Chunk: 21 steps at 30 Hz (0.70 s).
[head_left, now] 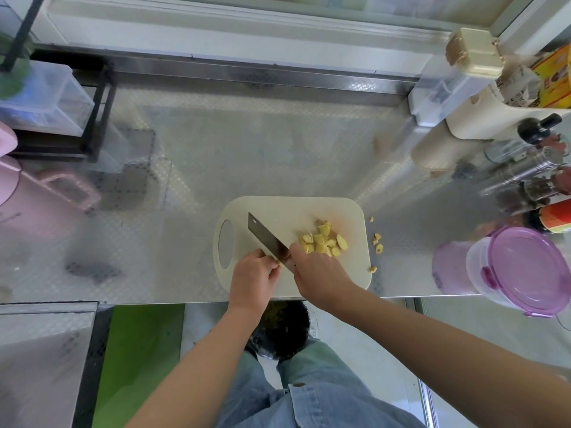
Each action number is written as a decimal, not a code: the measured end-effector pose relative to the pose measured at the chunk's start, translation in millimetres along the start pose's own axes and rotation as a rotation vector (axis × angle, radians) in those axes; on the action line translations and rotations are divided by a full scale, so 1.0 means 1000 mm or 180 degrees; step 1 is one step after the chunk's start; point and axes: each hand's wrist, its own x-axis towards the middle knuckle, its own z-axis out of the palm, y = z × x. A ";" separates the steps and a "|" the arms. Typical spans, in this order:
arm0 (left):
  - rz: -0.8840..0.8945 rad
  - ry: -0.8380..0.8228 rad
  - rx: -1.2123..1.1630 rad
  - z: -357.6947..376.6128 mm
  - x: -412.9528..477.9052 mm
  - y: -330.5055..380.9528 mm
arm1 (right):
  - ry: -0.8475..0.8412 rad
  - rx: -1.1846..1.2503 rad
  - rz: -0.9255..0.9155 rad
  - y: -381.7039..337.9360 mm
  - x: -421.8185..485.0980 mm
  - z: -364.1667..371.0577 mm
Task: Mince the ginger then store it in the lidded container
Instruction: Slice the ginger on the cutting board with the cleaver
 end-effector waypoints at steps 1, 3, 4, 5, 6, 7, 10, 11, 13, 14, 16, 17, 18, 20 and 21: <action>0.0020 0.0002 -0.0019 0.000 0.000 0.000 | -0.0015 -0.0046 -0.0011 -0.001 0.001 0.001; 0.0050 0.0007 -0.0048 -0.001 0.001 0.000 | -0.0039 -0.0068 -0.0003 -0.003 0.003 0.001; 0.0059 0.0005 -0.0054 -0.001 0.002 0.000 | -0.0041 -0.0057 0.0004 -0.003 0.005 0.002; 0.0056 -0.0001 -0.0057 -0.001 0.002 -0.001 | -0.0038 -0.0036 0.0011 -0.004 0.007 0.003; 0.0039 -0.0011 -0.0064 0.000 0.002 -0.001 | -0.0029 -0.0004 0.0020 -0.005 0.009 0.005; 0.0020 -0.0014 -0.0070 0.000 0.002 -0.002 | -0.0013 0.0028 0.0034 -0.005 0.011 0.007; -0.0003 -0.0023 -0.0057 0.001 0.002 -0.003 | 0.0021 0.0122 0.0081 -0.005 0.016 0.013; -0.0008 -0.0016 -0.0064 0.001 0.002 -0.003 | 0.0034 0.0155 0.0083 -0.005 0.016 0.014; -0.0033 0.0008 -0.0058 0.001 0.002 -0.002 | 0.0028 0.0258 0.0113 -0.002 0.016 0.014; -0.0044 0.0007 -0.0051 0.000 0.002 -0.002 | 0.0022 0.0327 0.0148 0.000 0.015 0.014; -0.0052 0.0006 -0.0040 -0.001 0.002 0.000 | 0.0045 0.0486 0.0228 0.002 0.013 0.014; -0.0064 0.0007 -0.0045 -0.002 0.002 0.000 | 0.0068 0.0546 0.0258 0.002 0.013 0.014; -0.0080 0.0013 -0.0051 -0.002 0.002 0.001 | 0.0091 0.0590 0.0285 0.002 0.012 0.015; -0.0119 0.0004 -0.0060 -0.002 0.003 0.001 | 0.0121 0.0637 0.0335 0.001 0.011 0.016; -0.0135 -0.0011 -0.0061 -0.002 0.004 0.001 | 0.0128 0.0636 0.0345 0.000 0.012 0.016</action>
